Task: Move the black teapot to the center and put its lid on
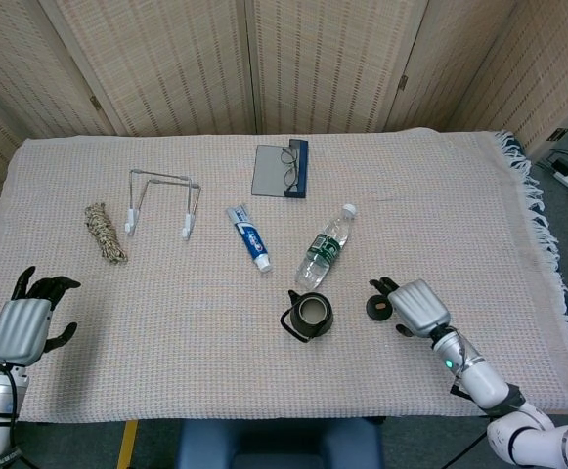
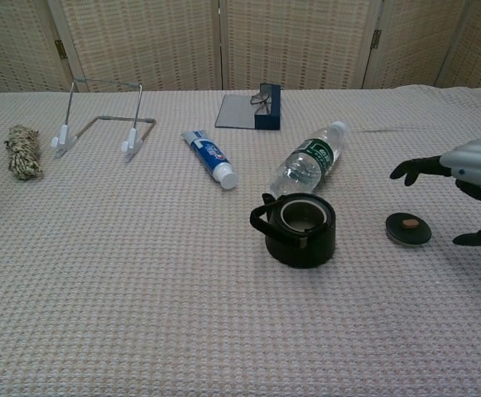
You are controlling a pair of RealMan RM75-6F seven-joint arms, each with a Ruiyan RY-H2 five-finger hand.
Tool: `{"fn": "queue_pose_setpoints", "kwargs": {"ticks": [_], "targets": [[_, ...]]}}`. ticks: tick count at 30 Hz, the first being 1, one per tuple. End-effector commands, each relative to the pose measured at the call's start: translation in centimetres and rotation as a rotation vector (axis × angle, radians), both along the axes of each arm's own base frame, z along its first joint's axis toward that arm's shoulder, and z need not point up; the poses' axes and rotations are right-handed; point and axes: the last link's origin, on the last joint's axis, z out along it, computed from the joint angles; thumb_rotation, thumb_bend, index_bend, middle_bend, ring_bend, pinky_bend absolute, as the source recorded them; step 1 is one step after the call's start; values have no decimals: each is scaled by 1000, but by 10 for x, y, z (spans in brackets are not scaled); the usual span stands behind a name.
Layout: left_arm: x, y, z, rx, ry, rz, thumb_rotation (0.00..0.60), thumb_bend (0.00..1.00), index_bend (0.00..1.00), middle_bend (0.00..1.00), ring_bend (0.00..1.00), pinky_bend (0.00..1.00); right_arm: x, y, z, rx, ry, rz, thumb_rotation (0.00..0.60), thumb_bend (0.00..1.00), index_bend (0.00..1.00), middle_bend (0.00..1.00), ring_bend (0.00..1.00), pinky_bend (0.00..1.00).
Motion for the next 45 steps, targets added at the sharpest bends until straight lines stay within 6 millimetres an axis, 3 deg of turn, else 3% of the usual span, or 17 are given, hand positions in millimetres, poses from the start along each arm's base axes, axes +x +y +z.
{"fn": "queue_pose_setpoints", "kwargs": {"ticks": [1, 31, 45], "targets": [[0, -1, 1, 2, -1, 2, 600, 246, 253, 236, 192, 0, 0, -2, -6, 12, 20, 3, 600, 234, 162, 250, 808, 776], [-7, -3, 8, 13, -20, 18, 600, 246, 253, 236, 191, 0, 9, -16, -36, 28, 47, 15, 600, 235, 304, 334, 807, 778], [-12, -4, 7, 8, -25, 27, 600, 246, 254, 236, 191, 0, 11, -16, -37, 17, 62, 14, 600, 367, 393, 410, 830, 780]]}}
